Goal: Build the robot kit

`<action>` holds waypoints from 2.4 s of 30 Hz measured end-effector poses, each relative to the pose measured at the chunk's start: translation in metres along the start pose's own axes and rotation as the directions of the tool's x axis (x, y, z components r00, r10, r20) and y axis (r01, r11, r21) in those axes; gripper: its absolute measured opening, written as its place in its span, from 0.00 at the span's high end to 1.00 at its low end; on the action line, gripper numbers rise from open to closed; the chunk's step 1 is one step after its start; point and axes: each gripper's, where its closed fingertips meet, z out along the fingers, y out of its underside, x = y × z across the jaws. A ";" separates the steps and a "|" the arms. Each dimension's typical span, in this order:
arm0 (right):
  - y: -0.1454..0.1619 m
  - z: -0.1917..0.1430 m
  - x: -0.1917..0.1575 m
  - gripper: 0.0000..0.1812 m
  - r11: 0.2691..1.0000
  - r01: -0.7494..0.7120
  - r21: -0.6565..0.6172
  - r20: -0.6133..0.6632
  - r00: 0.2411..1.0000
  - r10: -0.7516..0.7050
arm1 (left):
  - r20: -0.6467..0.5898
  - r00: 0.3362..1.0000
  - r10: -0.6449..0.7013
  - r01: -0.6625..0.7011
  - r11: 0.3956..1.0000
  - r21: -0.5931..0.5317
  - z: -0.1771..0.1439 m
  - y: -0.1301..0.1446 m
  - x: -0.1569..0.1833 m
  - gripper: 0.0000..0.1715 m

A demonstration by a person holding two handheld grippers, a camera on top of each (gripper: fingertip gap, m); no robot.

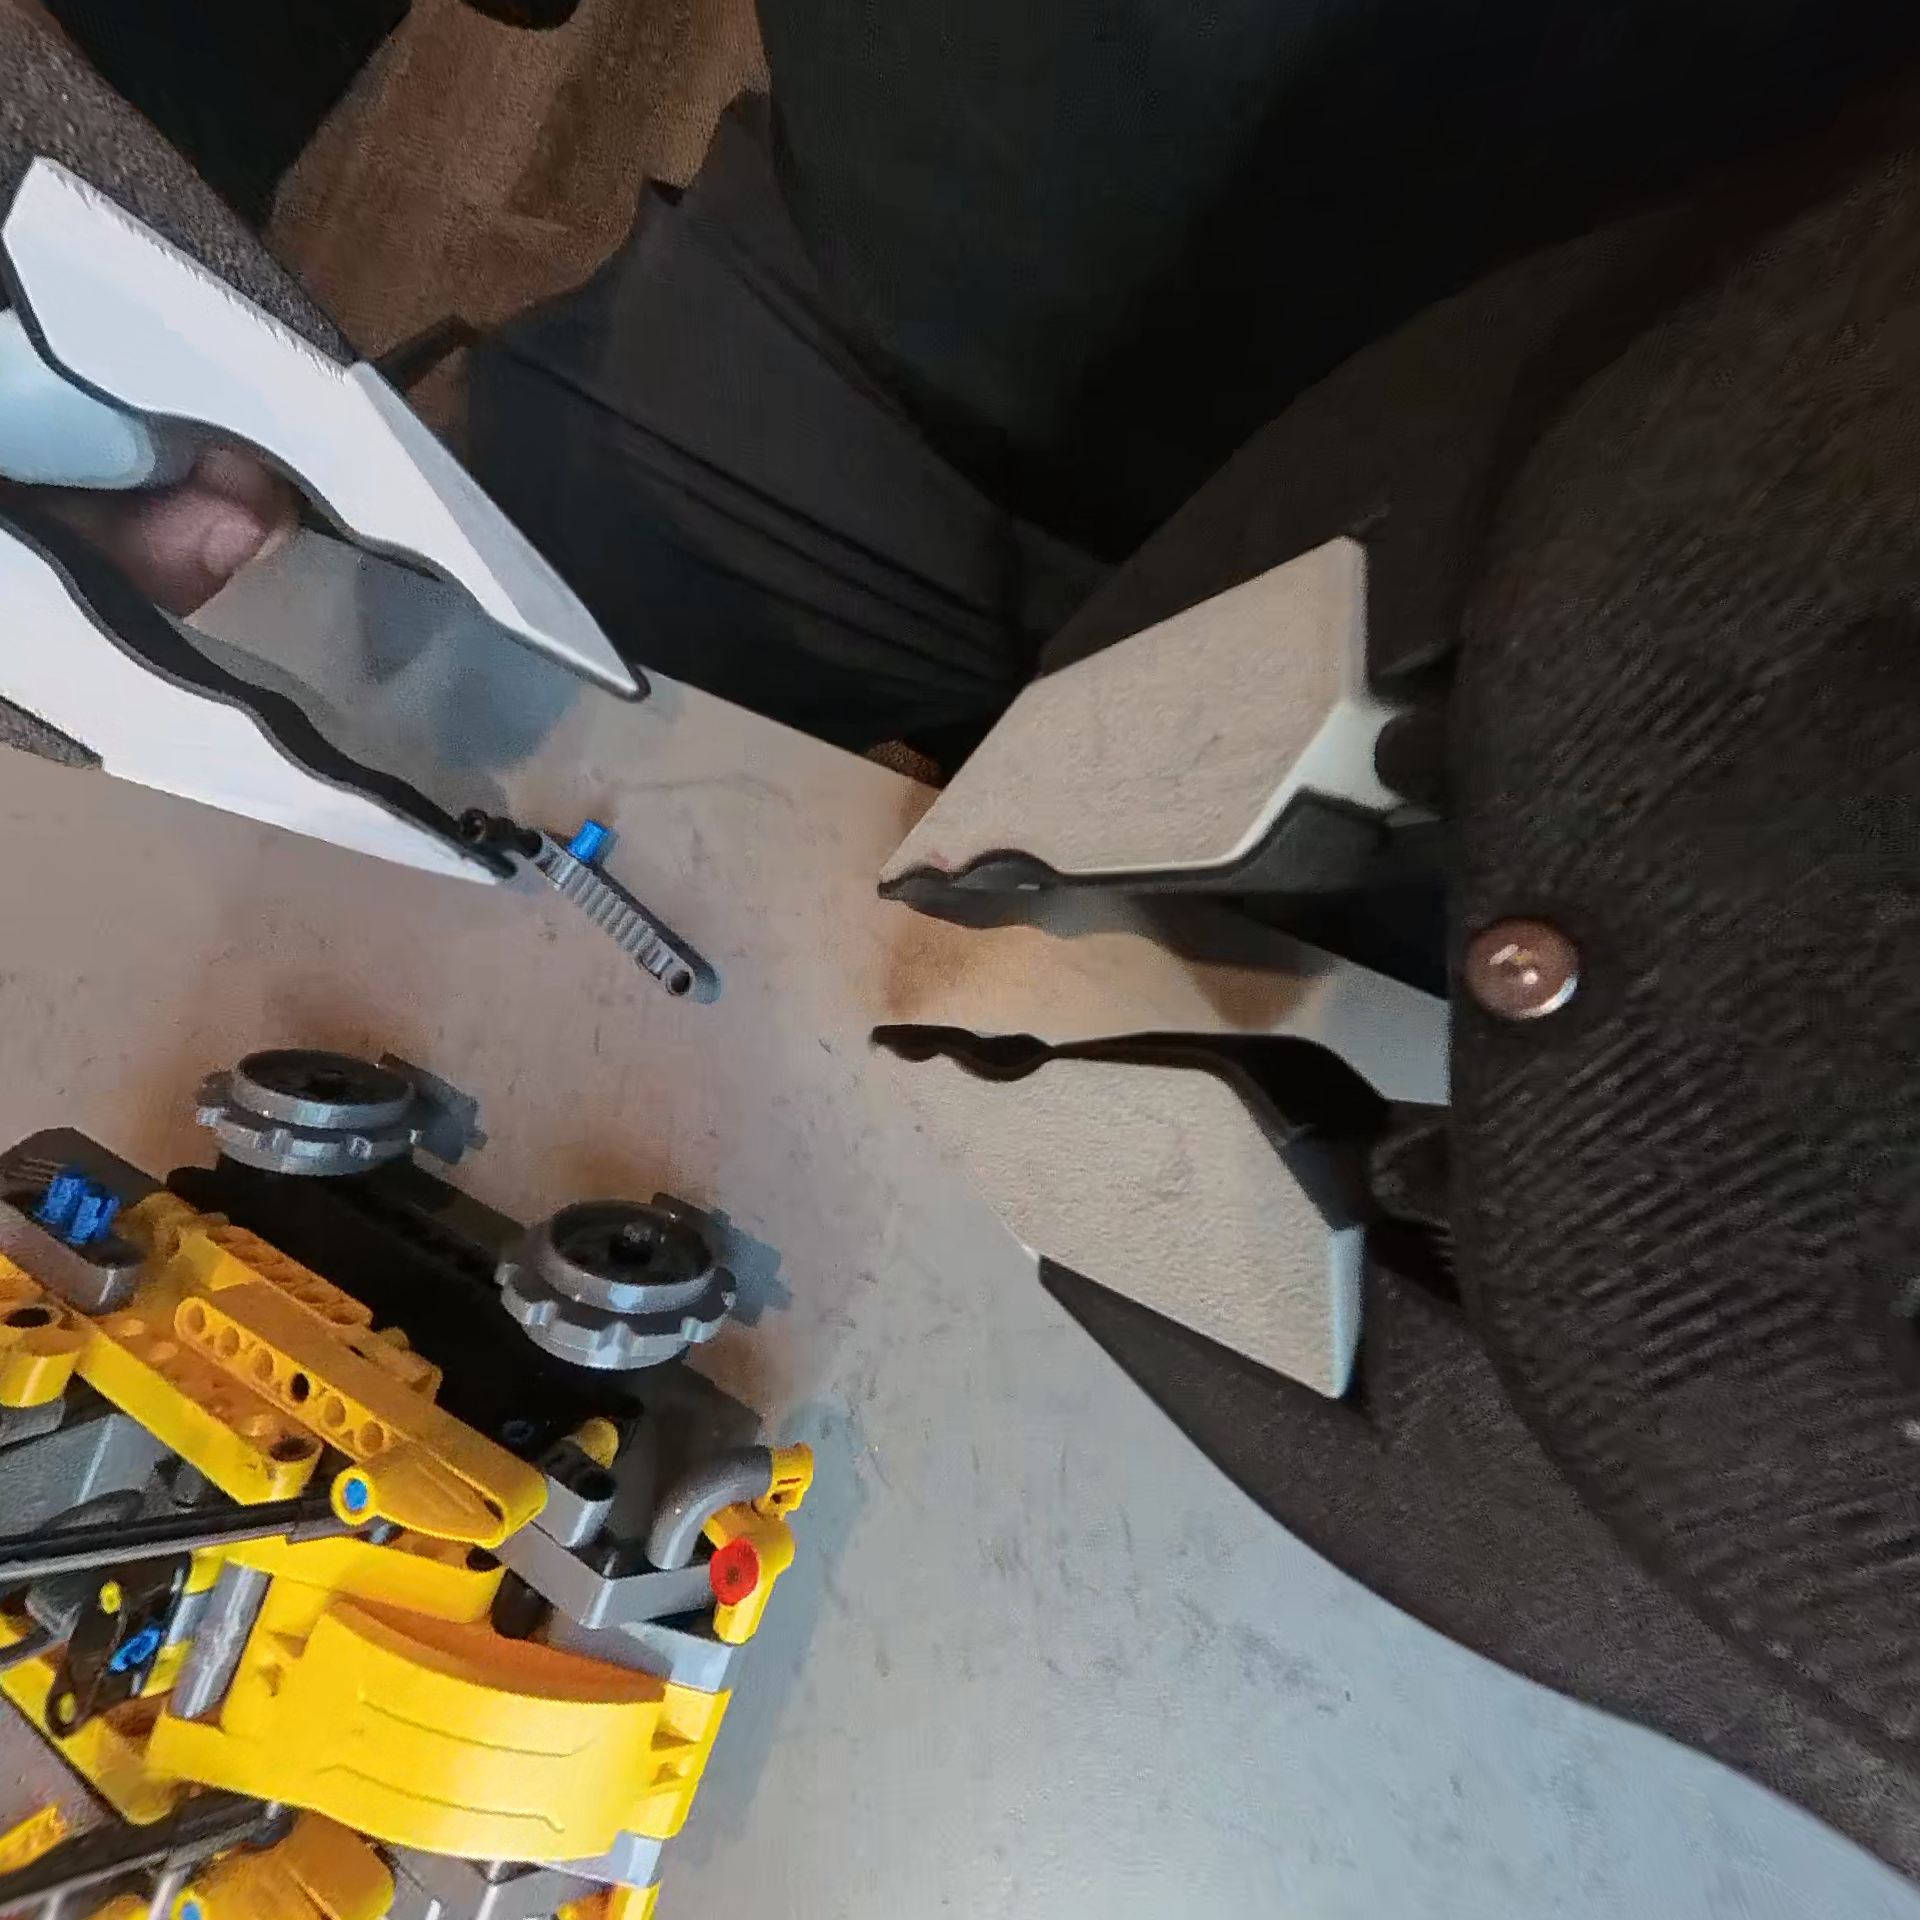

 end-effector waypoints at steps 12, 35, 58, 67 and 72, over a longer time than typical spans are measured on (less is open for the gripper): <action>-0.001 0.008 0.014 0.91 0.999 -0.044 0.021 -0.154 0.987 0.047 | 0.041 0.998 -0.045 0.045 0.999 0.014 -0.025 0.026 0.039 0.91; 0.011 -0.033 0.022 0.91 0.991 -0.132 -0.024 -0.032 0.991 0.132 | -0.019 0.995 -0.094 0.094 0.996 -0.011 -0.013 0.064 0.058 0.94; 0.029 -0.040 0.039 0.85 0.985 -0.173 0.001 -0.081 0.982 0.172 | -0.051 0.999 -0.009 0.008 1.000 -0.030 -0.004 0.072 0.075 0.93; 0.030 -0.057 0.064 0.86 0.968 -0.236 0.080 -0.165 0.955 0.247 | -0.055 0.998 0.010 -0.012 0.999 -0.035 -0.003 0.078 0.079 0.93; 0.028 -0.062 0.065 0.86 0.960 -0.252 0.126 -0.135 0.954 0.268 | -0.052 0.999 0.004 -0.003 1.000 0.014 0.000 0.071 0.083 0.93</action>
